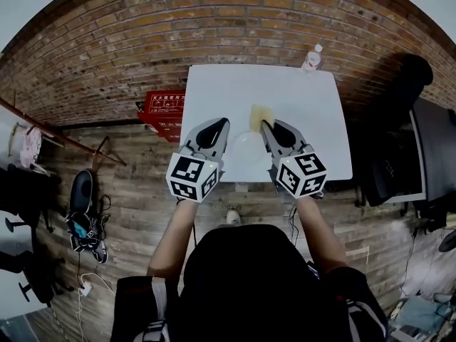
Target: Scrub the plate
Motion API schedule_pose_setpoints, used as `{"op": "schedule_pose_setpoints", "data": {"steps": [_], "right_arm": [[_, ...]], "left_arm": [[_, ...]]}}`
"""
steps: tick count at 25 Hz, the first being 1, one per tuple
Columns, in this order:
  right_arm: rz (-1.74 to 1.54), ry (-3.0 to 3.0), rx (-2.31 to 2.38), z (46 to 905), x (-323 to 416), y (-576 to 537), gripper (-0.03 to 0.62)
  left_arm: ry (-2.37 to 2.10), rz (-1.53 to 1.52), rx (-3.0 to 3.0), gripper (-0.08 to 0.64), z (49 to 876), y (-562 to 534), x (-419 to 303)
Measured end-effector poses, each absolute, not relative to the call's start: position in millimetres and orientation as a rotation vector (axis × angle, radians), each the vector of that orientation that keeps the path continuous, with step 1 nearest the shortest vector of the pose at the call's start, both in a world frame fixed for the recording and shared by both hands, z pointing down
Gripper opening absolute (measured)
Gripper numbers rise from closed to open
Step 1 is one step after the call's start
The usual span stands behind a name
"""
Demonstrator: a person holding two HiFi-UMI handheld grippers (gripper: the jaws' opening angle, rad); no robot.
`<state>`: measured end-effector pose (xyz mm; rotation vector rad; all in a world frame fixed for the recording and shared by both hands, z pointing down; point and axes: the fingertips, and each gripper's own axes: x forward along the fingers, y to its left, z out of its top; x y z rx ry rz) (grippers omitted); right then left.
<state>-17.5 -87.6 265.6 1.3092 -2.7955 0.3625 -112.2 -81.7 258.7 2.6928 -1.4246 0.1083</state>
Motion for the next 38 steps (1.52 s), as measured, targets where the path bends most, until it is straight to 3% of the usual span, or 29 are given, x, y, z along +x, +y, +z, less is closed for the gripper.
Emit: {"op": "schedule_pose_setpoints", "data": {"steps": [24, 38], "right_arm": [[0.513, -2.692, 1.326, 317, -4, -129, 0.041], [0.652, -2.588, 1.253, 386, 16, -156, 0.041]], "left_arm": [[-1.313, 0.201, 2.641, 0.018, 316, -131, -92], [-1.215, 0.289, 2.591, 0.018, 392, -153, -70]]}}
